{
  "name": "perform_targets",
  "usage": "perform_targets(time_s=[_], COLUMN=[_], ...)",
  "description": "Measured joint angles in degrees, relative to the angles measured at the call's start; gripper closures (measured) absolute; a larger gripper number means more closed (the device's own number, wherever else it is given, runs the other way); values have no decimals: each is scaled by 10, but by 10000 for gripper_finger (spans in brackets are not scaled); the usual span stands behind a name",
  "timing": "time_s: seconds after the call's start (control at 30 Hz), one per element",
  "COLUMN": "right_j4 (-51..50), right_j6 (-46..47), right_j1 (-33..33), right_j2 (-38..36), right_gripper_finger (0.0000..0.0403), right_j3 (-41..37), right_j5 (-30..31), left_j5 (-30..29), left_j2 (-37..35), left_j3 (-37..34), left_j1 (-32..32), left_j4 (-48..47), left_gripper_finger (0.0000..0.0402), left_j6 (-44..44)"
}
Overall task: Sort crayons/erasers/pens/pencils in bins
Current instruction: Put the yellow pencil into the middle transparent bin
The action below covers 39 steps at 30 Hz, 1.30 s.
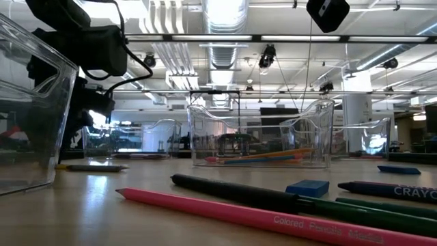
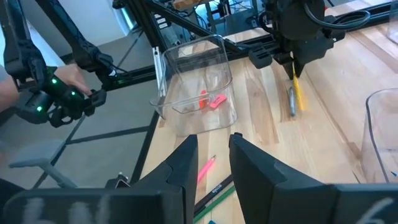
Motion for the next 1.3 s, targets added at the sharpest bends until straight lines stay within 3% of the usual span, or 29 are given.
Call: perform_targets(time_s=[0.13, 0.3, 0.47, 0.77, 0.9, 1.07, 1.3], right_j4=[0, 0, 0, 1, 0, 1, 0], right_j6=[0, 8, 10, 28, 28, 24, 13], right_j1=[0, 0, 1, 16, 19, 20, 20], right_j2=[0, -3, -23, -60, -74, -80, -83], right_gripper_finger=[319, 324, 325, 327, 328, 328, 328], right_j3=[0, 0, 0, 0, 0, 0, 0], right_j5=[0, 0, 0, 0, 0, 0, 1], left_j5=[2, -5, -37, -52, -60, -131, -125], left_j2=[0, -13, -70, -133, -138, -132, -61], left_j3=[0, 20, 51, 104, 160, 268, 398], left_j1=[0, 1, 0, -6, -6, -4, 4], left_j4=[1, -32, -86, -83, -98, -162, -131], left_gripper_finger=[393, 397, 400, 401, 401, 400, 398], left_j6=[-4, -28, -30, -12, 19, 57, 180])
